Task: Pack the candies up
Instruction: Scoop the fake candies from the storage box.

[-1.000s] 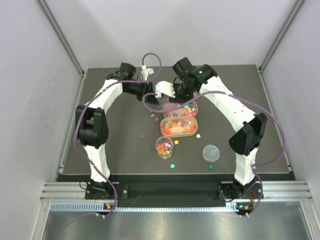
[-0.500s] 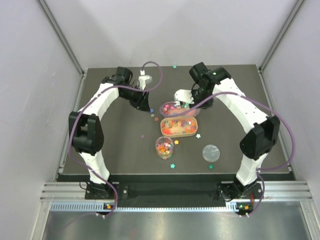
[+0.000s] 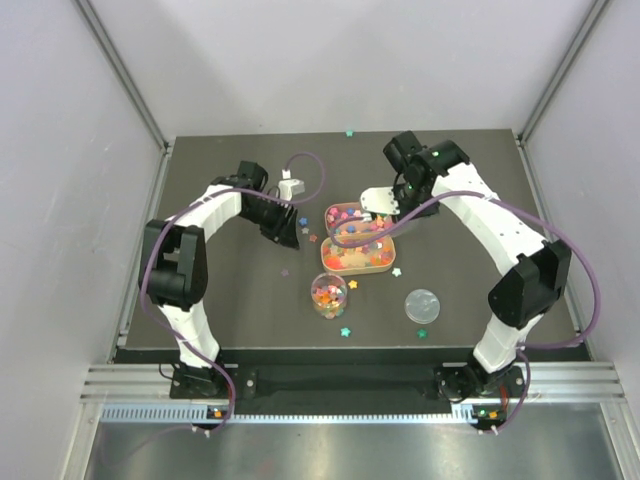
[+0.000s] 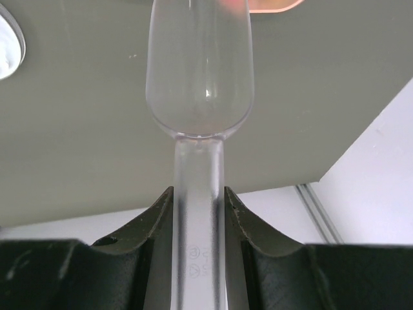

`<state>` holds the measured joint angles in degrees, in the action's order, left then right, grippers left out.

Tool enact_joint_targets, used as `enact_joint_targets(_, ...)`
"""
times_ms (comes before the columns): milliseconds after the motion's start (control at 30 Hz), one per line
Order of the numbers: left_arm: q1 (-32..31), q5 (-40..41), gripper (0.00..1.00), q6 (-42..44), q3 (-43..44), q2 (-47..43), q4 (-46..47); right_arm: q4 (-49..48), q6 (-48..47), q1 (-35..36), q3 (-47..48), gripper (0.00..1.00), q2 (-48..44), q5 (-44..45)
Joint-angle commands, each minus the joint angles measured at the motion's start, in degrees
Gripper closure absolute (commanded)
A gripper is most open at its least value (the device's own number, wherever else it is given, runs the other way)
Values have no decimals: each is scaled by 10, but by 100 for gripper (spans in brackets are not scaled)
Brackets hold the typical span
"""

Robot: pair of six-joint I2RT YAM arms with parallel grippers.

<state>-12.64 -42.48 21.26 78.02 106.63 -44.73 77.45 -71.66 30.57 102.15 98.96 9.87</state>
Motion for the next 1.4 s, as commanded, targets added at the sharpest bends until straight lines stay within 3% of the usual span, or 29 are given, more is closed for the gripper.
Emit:
enact_joint_targets(0,-6,-16,56,-24,-12,0,71,69,-29,7,-17,100,-19,23)
enact_joint_targets(200,-11,-29,56,-42,6,13,67,68,-35,13,-22,100,-9,22)
enact_joint_targets(533,-31,-57,56,-85,-54,-16,105,68,-6,57,-52,100,1,50)
enact_joint_targets(1033,-69,-71,56,-118,-108,-33,171,68,106,81,-15,100,75,93)
enact_joint_targets(1367,-76,-88,56,-97,-122,-15,165,68,149,118,10,100,130,132)
